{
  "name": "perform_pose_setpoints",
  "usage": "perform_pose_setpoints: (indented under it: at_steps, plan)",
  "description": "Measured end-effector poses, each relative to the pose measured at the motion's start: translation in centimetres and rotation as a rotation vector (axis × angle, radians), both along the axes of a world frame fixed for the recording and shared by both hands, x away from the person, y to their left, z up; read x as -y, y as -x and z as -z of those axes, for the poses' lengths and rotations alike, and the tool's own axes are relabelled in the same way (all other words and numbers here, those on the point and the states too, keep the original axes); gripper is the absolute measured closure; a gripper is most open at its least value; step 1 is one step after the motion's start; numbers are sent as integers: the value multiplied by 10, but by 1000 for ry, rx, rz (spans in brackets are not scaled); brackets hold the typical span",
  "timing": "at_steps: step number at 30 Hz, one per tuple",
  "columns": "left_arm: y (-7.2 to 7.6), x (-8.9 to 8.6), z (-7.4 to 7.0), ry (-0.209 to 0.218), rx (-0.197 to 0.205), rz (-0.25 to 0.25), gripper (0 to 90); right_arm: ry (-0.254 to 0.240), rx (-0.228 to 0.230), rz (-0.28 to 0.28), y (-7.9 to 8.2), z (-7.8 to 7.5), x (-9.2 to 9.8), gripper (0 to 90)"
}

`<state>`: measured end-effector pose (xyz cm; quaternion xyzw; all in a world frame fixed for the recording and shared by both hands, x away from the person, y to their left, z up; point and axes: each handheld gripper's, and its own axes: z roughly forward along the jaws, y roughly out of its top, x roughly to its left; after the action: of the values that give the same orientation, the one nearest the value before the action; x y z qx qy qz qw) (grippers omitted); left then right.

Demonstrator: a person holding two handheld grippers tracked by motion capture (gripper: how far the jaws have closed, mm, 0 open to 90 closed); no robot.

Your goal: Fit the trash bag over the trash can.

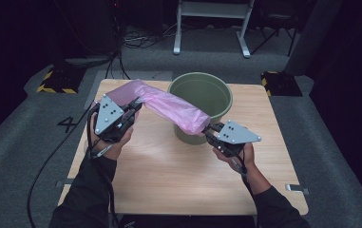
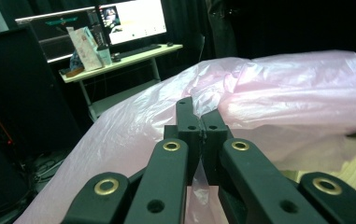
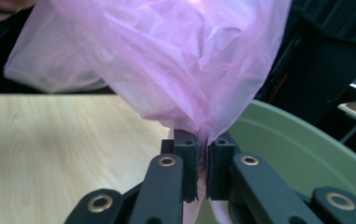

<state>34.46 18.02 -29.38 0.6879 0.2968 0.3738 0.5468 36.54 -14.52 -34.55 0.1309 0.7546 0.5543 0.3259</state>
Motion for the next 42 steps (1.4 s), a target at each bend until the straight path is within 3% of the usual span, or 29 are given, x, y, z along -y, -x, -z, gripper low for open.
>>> perform_pose_setpoints:
  at_steps: [3,13,17,19,27,28,31,32,33,37,42]
  plan:
    - [4,1,-1,-4,9,12,895,-35,19,33,-7,-7,5,886]
    - [5,8,2,-21,-4,74,895,-69,74,116,-36,-28,13,894]
    - [4,12,5,-31,-14,101,895,-63,58,138,-52,-32,14,894]
    - [3,14,7,-35,-22,114,895,-88,17,142,-63,-34,16,892]
    - [-3,32,19,-81,-59,148,895,-52,-79,175,-94,-29,16,872]
    - [-4,34,20,-87,-60,149,895,-52,-117,162,-99,-27,17,845]
    - [-8,43,25,-98,-76,155,894,-39,-152,179,-105,-23,17,741]
    - [-11,47,28,-103,-84,151,895,-24,-171,175,-107,-21,17,680]
    - [-12,49,30,-106,-87,144,895,-1,-183,194,-109,-19,17,542]
    - [-23,54,35,-131,-95,74,895,55,-227,198,-111,-16,18,301]
    - [-34,54,39,-119,-128,55,895,86,-235,166,-106,-16,21,199]
